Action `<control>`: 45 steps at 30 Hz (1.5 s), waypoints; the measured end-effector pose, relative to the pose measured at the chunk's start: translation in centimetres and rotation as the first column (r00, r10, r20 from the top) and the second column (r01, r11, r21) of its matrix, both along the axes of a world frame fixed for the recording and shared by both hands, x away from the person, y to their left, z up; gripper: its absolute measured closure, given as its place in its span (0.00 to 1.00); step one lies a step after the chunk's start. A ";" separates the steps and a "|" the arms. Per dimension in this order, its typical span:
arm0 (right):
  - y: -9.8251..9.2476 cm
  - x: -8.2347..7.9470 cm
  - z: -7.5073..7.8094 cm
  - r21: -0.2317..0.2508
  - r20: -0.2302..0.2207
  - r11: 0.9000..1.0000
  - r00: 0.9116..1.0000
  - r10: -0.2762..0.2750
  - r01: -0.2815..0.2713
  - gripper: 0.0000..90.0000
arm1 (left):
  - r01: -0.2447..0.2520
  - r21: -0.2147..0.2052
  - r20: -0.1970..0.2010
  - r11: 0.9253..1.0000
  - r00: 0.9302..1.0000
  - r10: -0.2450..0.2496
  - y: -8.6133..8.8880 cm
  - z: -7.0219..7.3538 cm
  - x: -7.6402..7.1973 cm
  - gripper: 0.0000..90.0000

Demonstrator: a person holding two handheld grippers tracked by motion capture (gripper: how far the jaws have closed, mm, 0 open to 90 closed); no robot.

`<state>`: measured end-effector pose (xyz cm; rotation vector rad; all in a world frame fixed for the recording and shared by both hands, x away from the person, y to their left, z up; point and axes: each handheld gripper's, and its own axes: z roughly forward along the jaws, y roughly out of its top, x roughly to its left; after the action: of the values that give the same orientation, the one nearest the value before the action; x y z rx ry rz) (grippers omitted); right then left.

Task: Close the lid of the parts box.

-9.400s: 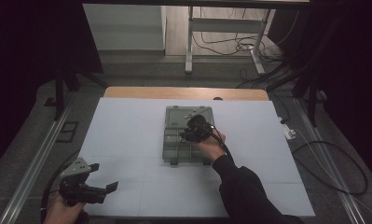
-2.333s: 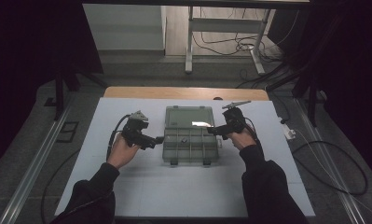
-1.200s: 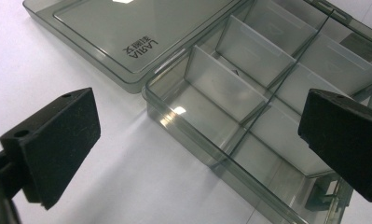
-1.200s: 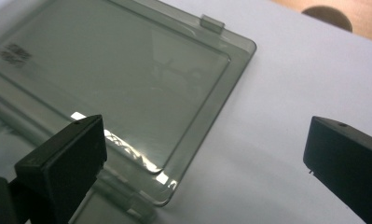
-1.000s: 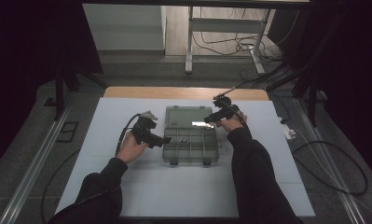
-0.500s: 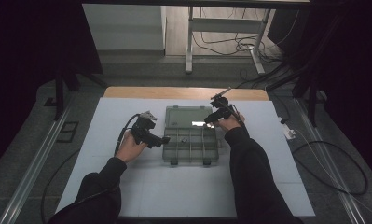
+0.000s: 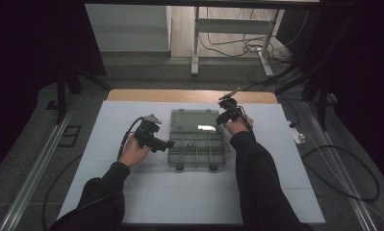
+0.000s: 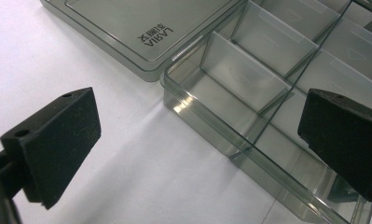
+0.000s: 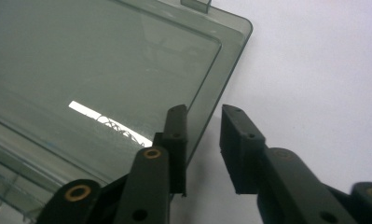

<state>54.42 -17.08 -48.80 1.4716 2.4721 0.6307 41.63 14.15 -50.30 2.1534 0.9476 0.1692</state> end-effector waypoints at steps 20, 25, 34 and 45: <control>0.5 0.0 0.3 0.075 -0.071 0.954 0.956 -0.284 0.289 0.97 | -0.074 -0.005 0.002 0.997 0.997 0.074 0.8 0.8 1.1 0.01; 0.4 -0.4 0.8 0.101 -0.045 0.950 0.956 -0.291 0.294 0.98 | -0.090 -0.024 0.005 0.996 0.996 0.090 1.4 1.0 2.4 0.06; 0.0 -1.3 1.4 0.158 0.018 0.946 0.957 -0.289 0.282 0.98 | -0.106 -0.012 -0.014 0.994 0.994 0.106 1.7 0.4 5.2 0.70; -0.4 -2.6 2.2 0.208 0.091 0.945 0.957 -0.275 0.252 0.98 | -0.184 0.025 -0.039 0.983 0.982 0.185 0.1 -1.8 8.4 0.99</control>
<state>51.84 -17.52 -46.57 1.7417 2.1235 0.8963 50.00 14.30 -52.10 2.0940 1.1742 0.2272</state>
